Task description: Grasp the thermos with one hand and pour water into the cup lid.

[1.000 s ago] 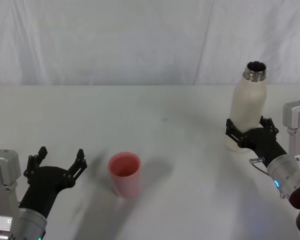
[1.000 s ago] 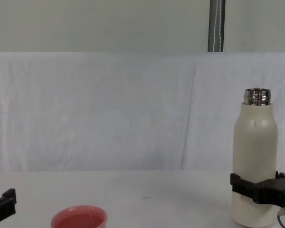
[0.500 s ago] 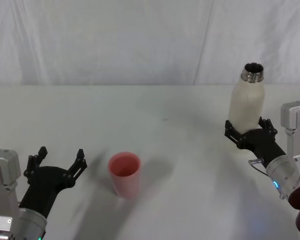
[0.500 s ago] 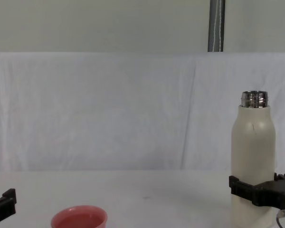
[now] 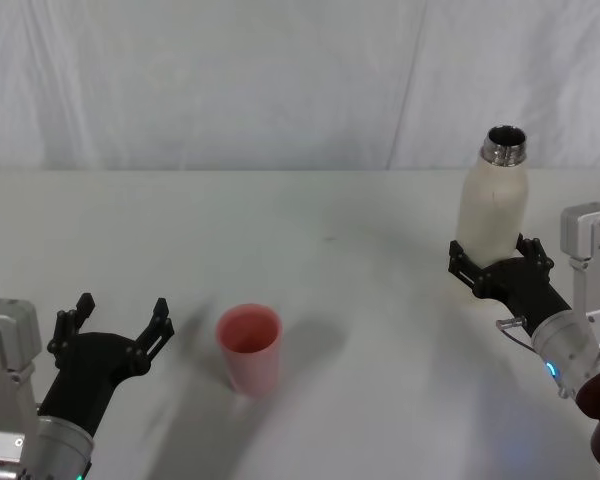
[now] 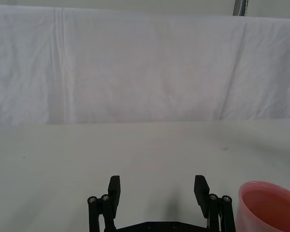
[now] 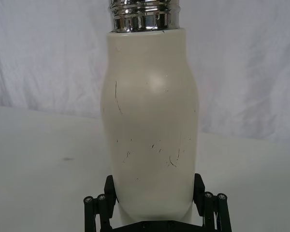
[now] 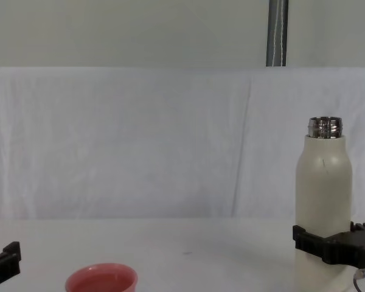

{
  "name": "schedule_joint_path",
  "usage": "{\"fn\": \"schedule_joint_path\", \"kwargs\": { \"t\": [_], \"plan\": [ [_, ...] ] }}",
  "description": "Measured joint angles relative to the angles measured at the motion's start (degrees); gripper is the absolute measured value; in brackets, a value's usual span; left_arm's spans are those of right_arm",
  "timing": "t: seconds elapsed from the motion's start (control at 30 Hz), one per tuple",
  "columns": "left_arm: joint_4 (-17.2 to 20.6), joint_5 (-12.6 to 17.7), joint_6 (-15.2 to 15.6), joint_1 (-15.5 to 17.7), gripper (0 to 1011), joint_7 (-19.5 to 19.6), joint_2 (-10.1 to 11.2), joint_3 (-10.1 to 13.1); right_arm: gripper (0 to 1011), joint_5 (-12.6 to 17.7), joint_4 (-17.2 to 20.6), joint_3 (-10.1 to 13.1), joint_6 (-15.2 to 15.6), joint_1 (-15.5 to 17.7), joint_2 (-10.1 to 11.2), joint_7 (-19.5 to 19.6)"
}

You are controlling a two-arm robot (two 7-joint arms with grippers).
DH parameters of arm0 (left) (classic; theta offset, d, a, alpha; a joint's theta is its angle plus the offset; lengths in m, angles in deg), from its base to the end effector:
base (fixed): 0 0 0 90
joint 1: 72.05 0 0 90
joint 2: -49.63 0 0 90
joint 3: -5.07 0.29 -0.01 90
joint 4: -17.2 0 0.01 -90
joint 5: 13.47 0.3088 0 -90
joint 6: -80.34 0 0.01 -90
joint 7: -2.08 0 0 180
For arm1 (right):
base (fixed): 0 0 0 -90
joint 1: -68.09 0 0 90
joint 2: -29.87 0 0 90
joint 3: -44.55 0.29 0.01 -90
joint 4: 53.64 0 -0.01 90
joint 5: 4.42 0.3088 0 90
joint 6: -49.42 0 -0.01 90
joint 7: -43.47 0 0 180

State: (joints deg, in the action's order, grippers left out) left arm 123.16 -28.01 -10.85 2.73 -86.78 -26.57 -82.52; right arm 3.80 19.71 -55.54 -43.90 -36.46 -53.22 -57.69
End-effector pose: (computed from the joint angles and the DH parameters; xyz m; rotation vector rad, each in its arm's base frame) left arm 0.2529 0.0375 -0.2852 -0.0381 0.0141 1.4461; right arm 0.3970 0.0073 -0.3041 -0.0125 -0.0118 -1.2423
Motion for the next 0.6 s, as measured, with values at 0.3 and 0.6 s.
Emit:
{"fn": "schedule_joint_path", "kwargs": {
  "t": [0.3, 0.6],
  "plan": [
    [0.0, 0.0, 0.0, 0.0, 1001, 0.0, 0.0, 0.0, 1001, 0.0, 0.1, 0.0, 0.0, 0.0, 0.0, 0.0],
    [0.0, 0.0, 0.0, 0.0, 1001, 0.0, 0.0, 0.0, 1001, 0.0, 0.1, 0.0, 0.0, 0.1, 0.0, 0.0]
  ]
}}
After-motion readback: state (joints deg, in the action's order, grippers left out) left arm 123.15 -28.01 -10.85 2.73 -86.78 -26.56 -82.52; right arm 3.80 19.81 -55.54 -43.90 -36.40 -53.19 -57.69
